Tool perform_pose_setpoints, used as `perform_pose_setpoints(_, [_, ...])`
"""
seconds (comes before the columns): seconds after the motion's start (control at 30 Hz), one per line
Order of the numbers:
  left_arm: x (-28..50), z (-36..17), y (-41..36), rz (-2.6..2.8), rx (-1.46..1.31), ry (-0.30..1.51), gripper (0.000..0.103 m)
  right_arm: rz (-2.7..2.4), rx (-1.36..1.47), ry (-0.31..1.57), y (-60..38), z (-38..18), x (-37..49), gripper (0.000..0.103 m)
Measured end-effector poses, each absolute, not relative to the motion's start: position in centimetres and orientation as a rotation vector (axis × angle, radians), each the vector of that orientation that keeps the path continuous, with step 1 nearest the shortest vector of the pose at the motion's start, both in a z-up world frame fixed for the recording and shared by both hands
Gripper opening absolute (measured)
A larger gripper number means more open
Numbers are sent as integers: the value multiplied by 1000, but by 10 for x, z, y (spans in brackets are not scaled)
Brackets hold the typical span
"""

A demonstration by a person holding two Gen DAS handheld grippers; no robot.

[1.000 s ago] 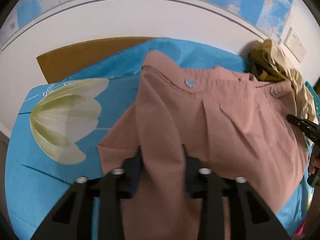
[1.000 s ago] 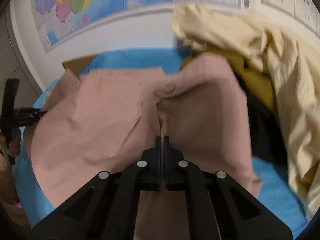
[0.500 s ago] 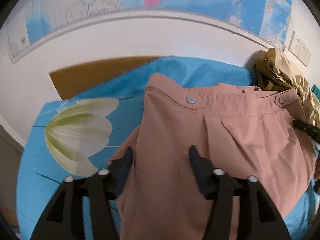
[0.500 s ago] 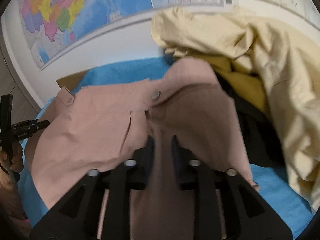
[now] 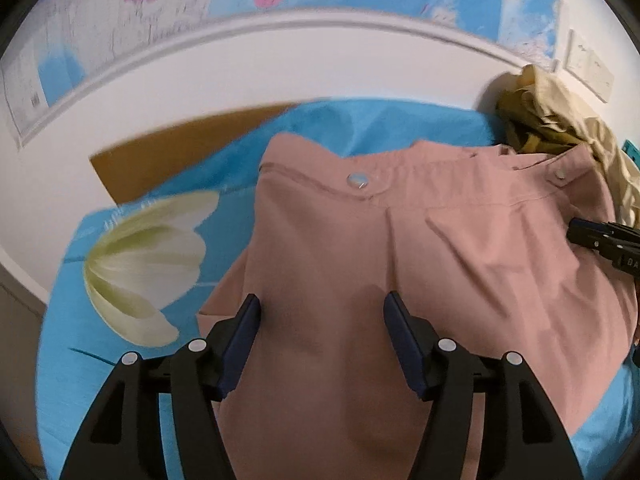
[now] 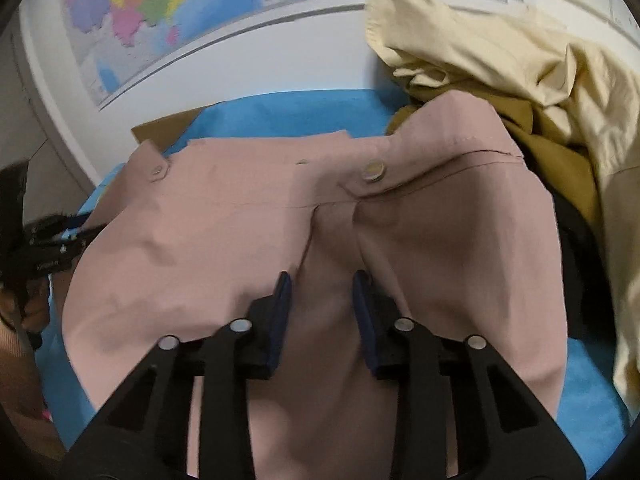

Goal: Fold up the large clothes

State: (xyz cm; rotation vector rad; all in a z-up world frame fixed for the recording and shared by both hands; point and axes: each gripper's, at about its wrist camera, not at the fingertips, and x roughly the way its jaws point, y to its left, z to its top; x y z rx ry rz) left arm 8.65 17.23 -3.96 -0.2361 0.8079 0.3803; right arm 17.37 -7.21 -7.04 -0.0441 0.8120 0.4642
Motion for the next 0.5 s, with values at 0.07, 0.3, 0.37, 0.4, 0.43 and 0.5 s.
perform_pose_setpoints(0.07, [89,-49,185,371,-298,831,63,464,-32,813,-71,-66,172,34])
perform_pose_setpoints(0.3, [51,-40,199,302,-470,765,67,617,-147,692,-34,-33,114,66])
perform_pose_setpoints(0.37, [38,-38,197,310,-480,744,69,715,-207,677,-12,-32,91,68])
perform_pose_setpoints(0.4, [28,-38,195,310,-491,738,70,755,-238,673,-2,-33,82,72])
perform_pose_setpoints(0.43, [21,-39,193,311,-498,736,71,789,-270,672,9,-36,74,79])
perform_pose_setpoints(0.5, [5,-42,189,314,-516,733,72,829,-355,669,31,-46,59,84])
